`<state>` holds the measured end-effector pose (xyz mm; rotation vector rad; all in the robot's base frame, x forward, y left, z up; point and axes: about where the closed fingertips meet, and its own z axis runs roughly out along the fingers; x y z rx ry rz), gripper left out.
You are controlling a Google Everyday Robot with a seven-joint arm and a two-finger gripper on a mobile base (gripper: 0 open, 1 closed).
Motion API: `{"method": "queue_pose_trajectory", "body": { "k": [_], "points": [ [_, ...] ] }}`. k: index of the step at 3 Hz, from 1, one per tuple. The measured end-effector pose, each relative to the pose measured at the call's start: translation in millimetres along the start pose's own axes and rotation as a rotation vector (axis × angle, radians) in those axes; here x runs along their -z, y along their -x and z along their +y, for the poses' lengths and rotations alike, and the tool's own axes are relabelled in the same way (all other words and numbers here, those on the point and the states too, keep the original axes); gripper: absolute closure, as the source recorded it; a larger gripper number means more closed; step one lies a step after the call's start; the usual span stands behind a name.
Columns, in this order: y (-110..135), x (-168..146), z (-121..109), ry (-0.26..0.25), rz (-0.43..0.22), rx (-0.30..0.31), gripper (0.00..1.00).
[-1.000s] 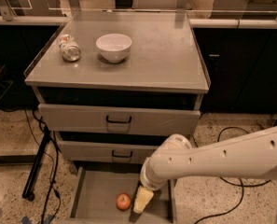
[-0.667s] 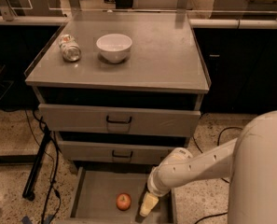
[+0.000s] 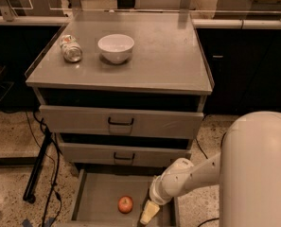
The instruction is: Pick apple from bottom drawer and place on counter
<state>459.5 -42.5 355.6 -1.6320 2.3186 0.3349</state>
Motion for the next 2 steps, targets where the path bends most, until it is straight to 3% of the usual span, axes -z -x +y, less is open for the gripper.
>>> {"method": "queue_pose_trajectory", "body": {
  "k": [2],
  "points": [
    [-3.3, -8.3, 3.5, 0.012, -0.01, -0.009, 0.0]
  ]
}}
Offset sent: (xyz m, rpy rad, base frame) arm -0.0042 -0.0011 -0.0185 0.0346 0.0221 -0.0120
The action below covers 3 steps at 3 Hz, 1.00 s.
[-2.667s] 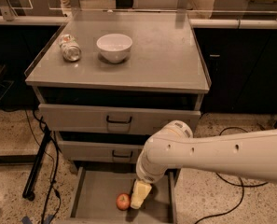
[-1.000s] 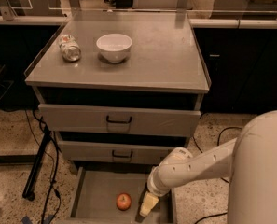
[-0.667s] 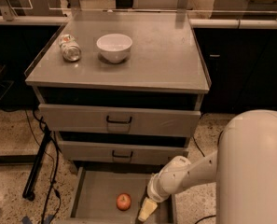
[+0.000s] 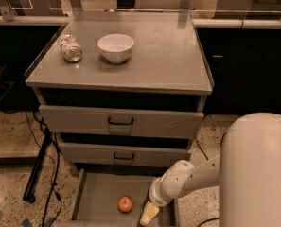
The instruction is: Pick apple from bottom drawer and place on counter
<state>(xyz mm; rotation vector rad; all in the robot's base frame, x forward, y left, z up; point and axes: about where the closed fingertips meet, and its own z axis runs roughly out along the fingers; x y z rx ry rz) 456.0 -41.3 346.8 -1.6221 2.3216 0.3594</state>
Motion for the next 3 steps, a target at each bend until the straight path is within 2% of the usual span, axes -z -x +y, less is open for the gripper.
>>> {"method": "queue_pose_trajectory", "body": {
  "k": [2, 3],
  "points": [
    [-12.5, -64.4, -4.5, 0.032, -0.102, -0.039, 0.0],
    [-12.5, -64.4, -4.5, 0.032, -0.102, -0.039, 0.0]
  ]
}}
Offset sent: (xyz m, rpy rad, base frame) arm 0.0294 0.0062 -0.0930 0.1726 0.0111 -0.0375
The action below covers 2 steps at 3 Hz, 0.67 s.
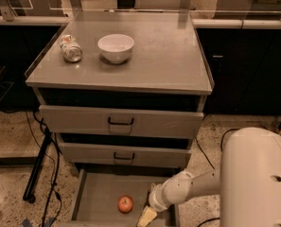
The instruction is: Pick apple from bottom drawer and place on counter
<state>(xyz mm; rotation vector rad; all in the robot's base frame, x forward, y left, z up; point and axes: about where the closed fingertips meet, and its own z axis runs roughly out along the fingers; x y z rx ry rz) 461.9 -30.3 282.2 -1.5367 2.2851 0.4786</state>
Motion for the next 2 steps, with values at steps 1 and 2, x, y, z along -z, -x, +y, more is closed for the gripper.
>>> {"method": "queue_pose_trajectory", "body": {
  "k": [1, 2],
  "points": [
    [4.2, -18.8, 10.8, 0.024, -0.039, 0.016, 0.0],
    [15.4, -64.2, 10.7, 0.055, -0.091, 0.032, 0.0]
  ]
}}
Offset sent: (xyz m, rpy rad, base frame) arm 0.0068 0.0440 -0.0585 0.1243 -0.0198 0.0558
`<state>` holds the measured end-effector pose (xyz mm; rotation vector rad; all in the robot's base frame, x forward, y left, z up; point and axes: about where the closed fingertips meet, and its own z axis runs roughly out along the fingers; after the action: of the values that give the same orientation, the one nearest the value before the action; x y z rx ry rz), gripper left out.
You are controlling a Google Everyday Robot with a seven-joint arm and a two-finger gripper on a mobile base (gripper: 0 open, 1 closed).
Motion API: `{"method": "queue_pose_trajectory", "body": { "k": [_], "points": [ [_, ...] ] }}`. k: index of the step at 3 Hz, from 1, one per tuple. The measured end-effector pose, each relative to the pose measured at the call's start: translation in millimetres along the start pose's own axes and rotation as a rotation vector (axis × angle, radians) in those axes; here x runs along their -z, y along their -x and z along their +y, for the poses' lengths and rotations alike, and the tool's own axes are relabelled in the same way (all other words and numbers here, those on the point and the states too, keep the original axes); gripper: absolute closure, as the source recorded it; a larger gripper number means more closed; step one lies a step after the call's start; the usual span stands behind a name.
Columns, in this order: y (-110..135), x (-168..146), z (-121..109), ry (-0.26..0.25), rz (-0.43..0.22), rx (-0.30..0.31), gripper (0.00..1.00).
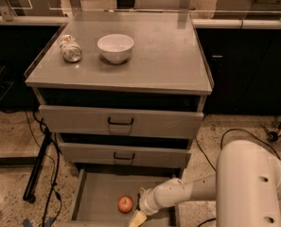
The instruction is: Pick apple from bottom drawer and place on counter
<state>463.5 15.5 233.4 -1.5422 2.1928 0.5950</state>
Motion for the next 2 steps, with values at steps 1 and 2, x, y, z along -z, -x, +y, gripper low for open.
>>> {"method": "queue_pose_trajectory", "body": {
  "k": [1, 2],
  "points": [
    [-1.4, -0.2, -3.3, -0.005, 0.005, 0.005, 0.0],
    [1.2, -3.0, -18.6, -0.037, 0.001, 0.007, 0.0]
  ]
}}
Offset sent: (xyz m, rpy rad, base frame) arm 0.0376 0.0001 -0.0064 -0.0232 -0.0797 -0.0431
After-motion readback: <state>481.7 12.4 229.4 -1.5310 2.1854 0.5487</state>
